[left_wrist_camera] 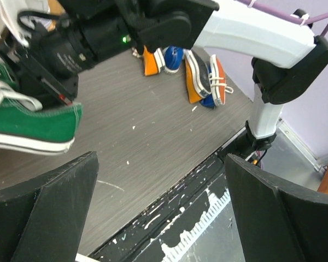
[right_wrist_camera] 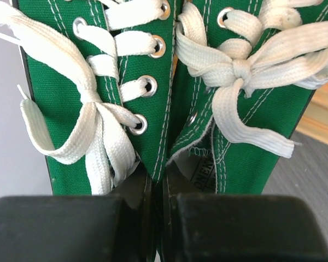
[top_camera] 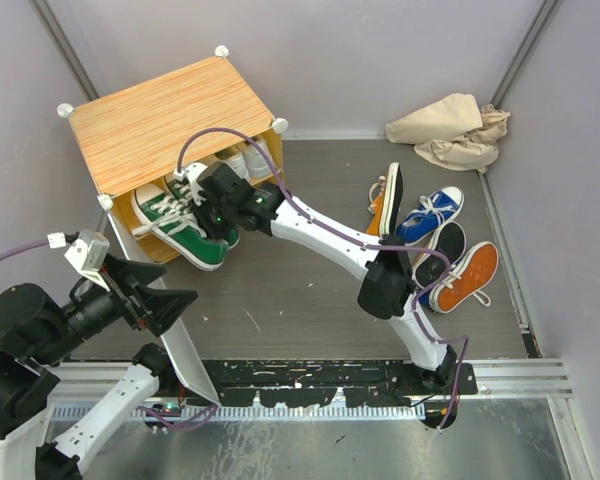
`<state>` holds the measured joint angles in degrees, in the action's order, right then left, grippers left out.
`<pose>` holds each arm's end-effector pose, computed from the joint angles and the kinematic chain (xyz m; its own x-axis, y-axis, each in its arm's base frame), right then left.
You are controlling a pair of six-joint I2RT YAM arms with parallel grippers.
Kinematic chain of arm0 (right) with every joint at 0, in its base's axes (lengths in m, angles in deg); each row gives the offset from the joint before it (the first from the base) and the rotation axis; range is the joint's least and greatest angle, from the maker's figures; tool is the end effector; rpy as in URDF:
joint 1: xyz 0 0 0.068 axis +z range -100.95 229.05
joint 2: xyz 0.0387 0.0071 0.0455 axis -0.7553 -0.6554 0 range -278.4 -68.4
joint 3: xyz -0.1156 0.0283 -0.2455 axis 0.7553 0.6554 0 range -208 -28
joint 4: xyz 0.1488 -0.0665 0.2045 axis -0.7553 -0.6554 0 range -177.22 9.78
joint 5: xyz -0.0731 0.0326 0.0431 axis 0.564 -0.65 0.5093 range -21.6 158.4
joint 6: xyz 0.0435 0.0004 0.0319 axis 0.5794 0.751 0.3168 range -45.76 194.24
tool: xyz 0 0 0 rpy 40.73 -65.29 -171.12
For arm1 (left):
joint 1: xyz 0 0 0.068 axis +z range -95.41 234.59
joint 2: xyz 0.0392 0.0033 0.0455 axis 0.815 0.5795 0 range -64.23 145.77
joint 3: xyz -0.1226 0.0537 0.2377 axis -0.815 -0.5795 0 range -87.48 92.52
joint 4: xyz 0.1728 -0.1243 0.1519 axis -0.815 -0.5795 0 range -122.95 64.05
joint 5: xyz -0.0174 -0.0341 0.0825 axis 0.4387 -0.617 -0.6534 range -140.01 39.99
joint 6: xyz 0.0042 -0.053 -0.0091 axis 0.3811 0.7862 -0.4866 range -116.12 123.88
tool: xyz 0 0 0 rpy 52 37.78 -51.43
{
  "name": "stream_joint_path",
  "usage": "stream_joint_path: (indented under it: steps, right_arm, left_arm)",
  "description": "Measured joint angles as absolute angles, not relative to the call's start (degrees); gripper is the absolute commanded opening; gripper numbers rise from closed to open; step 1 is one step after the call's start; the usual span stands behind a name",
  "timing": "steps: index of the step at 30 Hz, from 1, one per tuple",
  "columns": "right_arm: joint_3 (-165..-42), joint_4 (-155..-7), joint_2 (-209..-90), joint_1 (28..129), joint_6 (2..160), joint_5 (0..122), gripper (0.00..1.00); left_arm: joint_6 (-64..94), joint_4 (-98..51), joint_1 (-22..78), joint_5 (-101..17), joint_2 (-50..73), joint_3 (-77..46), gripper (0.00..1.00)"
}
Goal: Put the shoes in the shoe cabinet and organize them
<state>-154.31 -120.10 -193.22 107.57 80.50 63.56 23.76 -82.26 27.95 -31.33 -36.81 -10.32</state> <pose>0.2584 0.4280 0.3286 -0.4188 -0.4758 -0.7734 -0.8437 0.5189 0.1376 -0.0004 -0.0126 0.4485 -0.3373 -0.1912 -0.9218 0.6320 0.6797 -0.3722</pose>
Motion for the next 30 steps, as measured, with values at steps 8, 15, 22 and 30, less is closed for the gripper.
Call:
stream_joint_path:
  steps: [8,15,22,30]
  right_arm:
    - [-162.3,-116.4,-200.7,107.5,81.7,65.2,0.01]
    - [-167.7,-114.0,-205.3,107.6,83.7,66.4,0.01]
    - [-167.9,-108.5,-205.6,106.9,86.5,65.8,0.37]
    - [-164.6,-98.1,-202.8,106.5,86.5,65.9,0.63]
  left_arm:
    - [23.8,-85.1,28.0,-32.4,-37.0,-12.3,1.00]
    - [23.8,-86.6,28.0,-33.6,-37.9,-12.3,1.00]
    - [23.8,-87.4,28.0,-34.6,-37.9,-12.3,1.00]
    - [23.8,-88.6,28.0,-36.5,-38.0,-13.5,1.00]
